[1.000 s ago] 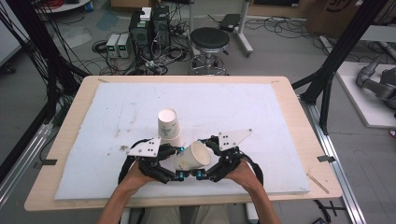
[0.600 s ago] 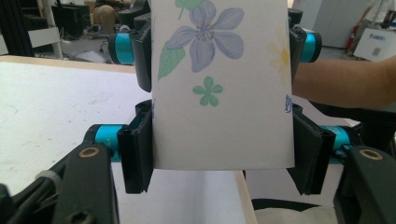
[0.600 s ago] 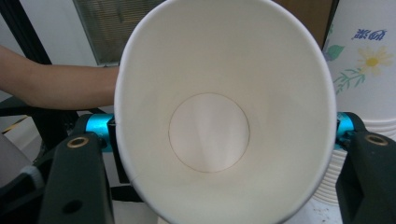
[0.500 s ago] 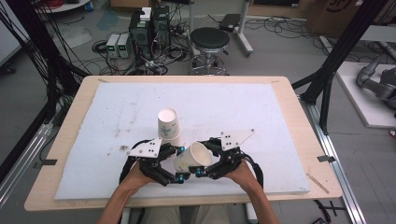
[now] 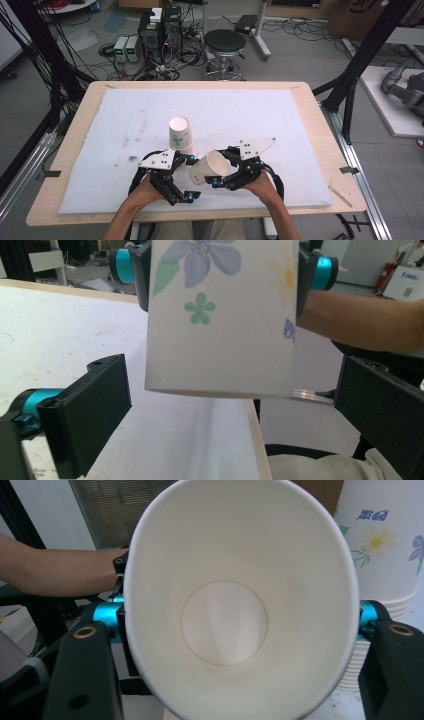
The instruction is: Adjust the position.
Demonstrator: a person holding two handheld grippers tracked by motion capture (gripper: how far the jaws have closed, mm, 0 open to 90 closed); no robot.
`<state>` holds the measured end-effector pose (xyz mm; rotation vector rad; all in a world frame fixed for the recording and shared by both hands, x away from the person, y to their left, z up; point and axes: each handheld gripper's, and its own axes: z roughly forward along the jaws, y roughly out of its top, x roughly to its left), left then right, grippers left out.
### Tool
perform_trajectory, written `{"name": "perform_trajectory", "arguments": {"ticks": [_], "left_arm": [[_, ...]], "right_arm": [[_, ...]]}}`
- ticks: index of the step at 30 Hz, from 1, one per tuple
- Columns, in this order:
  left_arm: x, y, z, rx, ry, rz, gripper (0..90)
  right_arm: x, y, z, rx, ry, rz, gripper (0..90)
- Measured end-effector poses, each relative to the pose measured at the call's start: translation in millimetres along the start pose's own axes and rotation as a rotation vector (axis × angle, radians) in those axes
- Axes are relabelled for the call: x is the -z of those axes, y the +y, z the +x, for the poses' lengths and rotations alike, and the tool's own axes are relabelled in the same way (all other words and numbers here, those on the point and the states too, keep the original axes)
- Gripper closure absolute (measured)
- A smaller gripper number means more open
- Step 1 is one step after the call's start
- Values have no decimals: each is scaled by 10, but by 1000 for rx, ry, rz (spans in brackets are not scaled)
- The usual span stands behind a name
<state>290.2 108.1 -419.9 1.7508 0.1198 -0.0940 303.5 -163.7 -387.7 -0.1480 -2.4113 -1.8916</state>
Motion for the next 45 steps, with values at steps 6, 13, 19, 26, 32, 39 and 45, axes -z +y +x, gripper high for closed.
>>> {"name": "perform_trajectory", "arguments": {"ticks": [6, 13, 19, 26, 32, 39, 45], "left_arm": [[150, -33, -50, -6, 53, 57, 17], [581, -167, -67, 20, 160, 84, 17], [960, -270, -10, 56, 359, 83, 17], [1136, -419, 49, 96, 628, 118, 17], [1171, -496, 78, 103, 740, 140, 17], [1201, -530, 100, 140, 797, 122, 17], [1212, -536, 103, 151, 808, 110, 17]], "right_arm": [[76, -6, -9, -6, -26, 19, 326], [220, 5, -38, -15, -103, 94, 326], [346, 58, -119, -37, -198, 180, 326], [421, 187, -290, -87, -384, 326, 327], [401, 278, -439, -129, -534, 451, 330], [394, 337, -578, -159, -608, 499, 330], [406, 341, -640, -173, -620, 508, 330]]}}
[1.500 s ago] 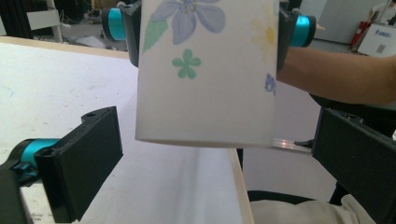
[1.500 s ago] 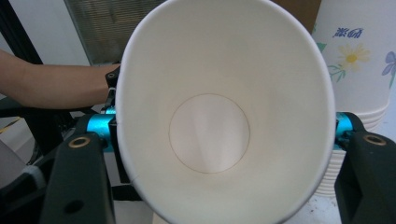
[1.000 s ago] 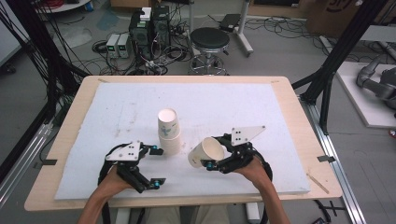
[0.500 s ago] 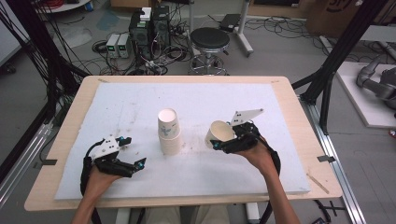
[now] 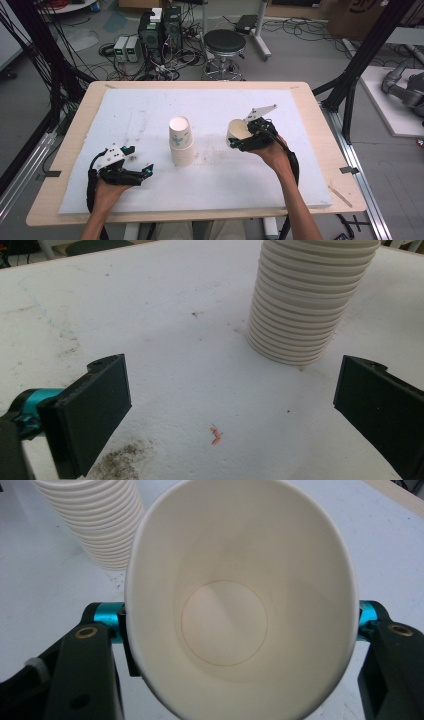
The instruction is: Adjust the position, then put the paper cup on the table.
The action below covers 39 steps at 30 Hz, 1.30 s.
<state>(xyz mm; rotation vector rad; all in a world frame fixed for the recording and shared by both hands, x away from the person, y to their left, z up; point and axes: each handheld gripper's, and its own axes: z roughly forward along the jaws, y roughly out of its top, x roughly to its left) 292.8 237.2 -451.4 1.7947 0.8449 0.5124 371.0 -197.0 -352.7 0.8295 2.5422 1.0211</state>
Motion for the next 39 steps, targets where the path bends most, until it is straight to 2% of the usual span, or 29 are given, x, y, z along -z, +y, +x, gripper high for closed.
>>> {"name": "perform_trajectory", "arguments": {"ticks": [6, 19, 26, 39], "left_arm": [[3, -3, 7, 14, 2, -6, 17], [5, -5, 7, 12, -9, -8, 17], [7, -7, 13, 19, -7, -11, 17], [3, -6, 11, 15, -8, -7, 17]], "right_arm": [[-9, -1, -9, -6, 2, 7, 330], [-51, -6, -50, -18, -7, 27, 330], [-121, 5, -84, -27, -14, 40, 330], [-339, 26, -161, -51, -43, 107, 330]]}}
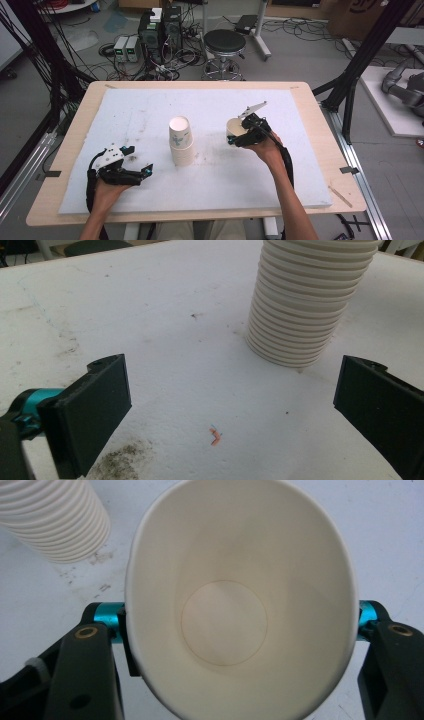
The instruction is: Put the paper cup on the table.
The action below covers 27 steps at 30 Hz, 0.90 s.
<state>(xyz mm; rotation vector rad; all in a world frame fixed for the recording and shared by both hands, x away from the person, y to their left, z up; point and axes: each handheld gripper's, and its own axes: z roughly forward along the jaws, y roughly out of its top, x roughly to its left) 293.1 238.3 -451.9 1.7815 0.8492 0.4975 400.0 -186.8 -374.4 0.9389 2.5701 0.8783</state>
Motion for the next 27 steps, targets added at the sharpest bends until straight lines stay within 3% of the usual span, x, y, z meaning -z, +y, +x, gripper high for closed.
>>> {"name": "perform_trajectory", "arguments": {"ticks": [9, 19, 27], "left_arm": [[-9, 4, -3, -6, -2, 11, 17], [-11, 4, -5, -8, 1, 13, 17], [-13, 4, -7, -7, 2, 15, 17]], "right_arm": [[-251, 68, 7, 5, -15, 68, 330], [-412, 71, -1, 3, -35, 111, 329], [-416, 34, -34, -21, -18, 87, 326]]}}
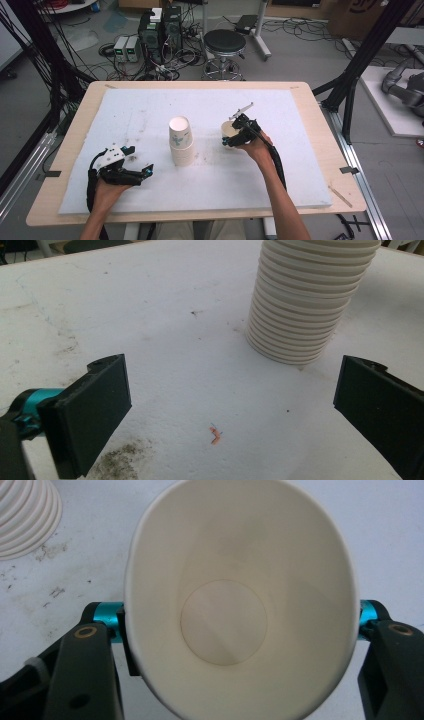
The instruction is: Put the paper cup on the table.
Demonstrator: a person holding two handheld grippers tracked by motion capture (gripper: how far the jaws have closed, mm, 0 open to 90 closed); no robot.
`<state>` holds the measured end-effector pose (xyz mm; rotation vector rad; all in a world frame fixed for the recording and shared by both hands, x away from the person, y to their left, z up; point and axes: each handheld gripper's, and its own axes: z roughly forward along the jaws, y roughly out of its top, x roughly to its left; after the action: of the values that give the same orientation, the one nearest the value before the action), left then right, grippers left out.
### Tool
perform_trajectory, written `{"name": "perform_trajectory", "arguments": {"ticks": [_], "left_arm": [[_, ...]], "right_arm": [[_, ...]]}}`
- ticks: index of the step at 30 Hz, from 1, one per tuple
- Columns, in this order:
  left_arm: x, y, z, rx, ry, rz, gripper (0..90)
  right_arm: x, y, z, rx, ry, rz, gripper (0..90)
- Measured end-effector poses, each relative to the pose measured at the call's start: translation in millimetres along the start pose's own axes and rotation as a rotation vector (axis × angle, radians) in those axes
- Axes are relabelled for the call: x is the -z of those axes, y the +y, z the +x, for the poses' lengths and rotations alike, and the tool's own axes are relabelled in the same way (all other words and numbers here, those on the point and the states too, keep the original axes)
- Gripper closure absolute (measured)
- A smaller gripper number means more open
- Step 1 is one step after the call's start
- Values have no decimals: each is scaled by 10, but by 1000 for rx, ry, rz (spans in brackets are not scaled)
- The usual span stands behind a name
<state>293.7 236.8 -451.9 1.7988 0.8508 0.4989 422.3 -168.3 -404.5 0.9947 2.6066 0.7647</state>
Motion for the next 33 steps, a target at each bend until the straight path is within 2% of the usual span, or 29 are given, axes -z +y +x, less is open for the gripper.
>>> {"name": "perform_trajectory", "arguments": {"ticks": [2, 3, 4, 5, 9, 13, 18, 21, 22, 23, 26, 33], "left_arm": [[-1, 1, 0, -5, -2, 1, 17], [-1, 1, -1, -5, -2, 1, 17], [-1, 1, -1, -5, -4, 1, 17], [0, 0, 0, -4, -4, 0, 17], [0, 0, 1, -4, -4, -1, 17], [0, 0, 1, -2, -2, -1, 17], [-1, 0, 1, -3, -3, 0, 17], [1, 0, 1, -1, -2, 0, 17], [1, -1, 1, -1, -2, -1, 17], [0, -1, 1, 0, -2, -1, 17], [1, 0, 1, 0, -1, 0, 17], [1, -1, 0, 0, -2, -2, 17]], "right_arm": [[-8, -1, 5, 1, 2, -2, 285], [-30, -6, 1, -9, 20, -1, 224], [-30, -6, 1, -9, 20, -1, 224], [-63, -28, 10, -14, 29, -18, 174], [-102, -52, 28, -17, 38, -10, 168], [-101, -72, 30, -16, 25, -23, 169], [-66, -163, 8, -40, 8, -40, 169], [-1, -288, 10, -55, 1, -78, 170], [70, -391, 21, -64, -3, -118, 169], [70, -391, 21, -64, -3, -118, 169], [184, -562, 31, -79, 15, -185, 169], [340, -914, 123, -72, -4, -322, 170]]}}
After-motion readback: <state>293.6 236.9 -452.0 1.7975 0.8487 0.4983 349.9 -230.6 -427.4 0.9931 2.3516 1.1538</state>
